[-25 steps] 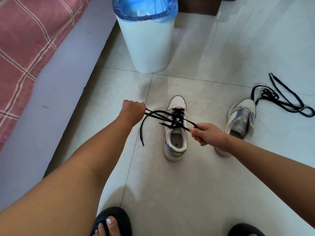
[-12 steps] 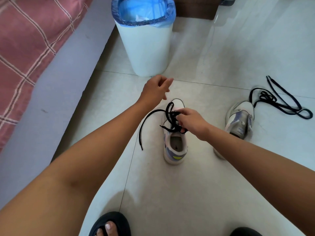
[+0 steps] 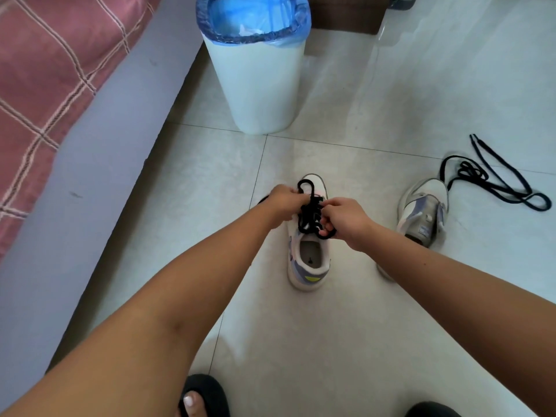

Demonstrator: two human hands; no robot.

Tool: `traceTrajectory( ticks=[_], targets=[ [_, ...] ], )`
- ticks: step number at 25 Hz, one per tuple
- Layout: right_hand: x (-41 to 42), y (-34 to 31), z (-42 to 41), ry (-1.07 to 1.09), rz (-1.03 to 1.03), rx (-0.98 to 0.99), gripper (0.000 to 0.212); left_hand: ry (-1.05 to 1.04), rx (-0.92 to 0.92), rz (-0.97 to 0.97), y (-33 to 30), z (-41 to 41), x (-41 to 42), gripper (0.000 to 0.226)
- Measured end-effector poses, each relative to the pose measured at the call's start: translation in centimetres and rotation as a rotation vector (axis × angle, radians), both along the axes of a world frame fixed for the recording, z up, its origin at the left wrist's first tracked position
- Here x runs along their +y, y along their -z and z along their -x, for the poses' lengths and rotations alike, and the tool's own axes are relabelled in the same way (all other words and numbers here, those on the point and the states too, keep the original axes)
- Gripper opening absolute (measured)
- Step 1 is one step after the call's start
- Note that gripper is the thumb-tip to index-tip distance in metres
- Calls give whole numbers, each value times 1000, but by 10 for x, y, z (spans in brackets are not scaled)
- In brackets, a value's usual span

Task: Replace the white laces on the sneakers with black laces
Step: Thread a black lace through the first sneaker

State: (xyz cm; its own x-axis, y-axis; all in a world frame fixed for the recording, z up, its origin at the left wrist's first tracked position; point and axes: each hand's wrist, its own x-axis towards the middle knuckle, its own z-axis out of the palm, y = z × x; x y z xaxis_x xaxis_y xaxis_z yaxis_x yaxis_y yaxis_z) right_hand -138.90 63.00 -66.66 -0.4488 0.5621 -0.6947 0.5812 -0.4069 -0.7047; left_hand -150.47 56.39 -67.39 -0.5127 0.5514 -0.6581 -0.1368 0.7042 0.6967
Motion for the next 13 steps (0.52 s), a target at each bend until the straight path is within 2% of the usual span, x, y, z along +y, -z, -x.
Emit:
traceTrajectory(
  ticks=[2,3,6,8,10,13],
  targets=[
    [-2,-4,-1,-118,-56,33,24,-82,-46,-168,-10,1,0,12],
    [-3,-5,-1,-196,-83,45,22,-78,-8,-252,-17,2,0,9],
    [-3,-8,0,-408,-153,58,14,108,138,-445,-39,9,-1,8],
    [-2,-7,0,-387,-145,95,15,207,142,-503,-53,13,1,6],
    [-2,-6,1,-267,-79,132,22,327,139,-447,-51,16,0,7],
    [1,-9,2,-168,-41,44,31,583,181,-145,-24,15,-10,27]
  ],
)
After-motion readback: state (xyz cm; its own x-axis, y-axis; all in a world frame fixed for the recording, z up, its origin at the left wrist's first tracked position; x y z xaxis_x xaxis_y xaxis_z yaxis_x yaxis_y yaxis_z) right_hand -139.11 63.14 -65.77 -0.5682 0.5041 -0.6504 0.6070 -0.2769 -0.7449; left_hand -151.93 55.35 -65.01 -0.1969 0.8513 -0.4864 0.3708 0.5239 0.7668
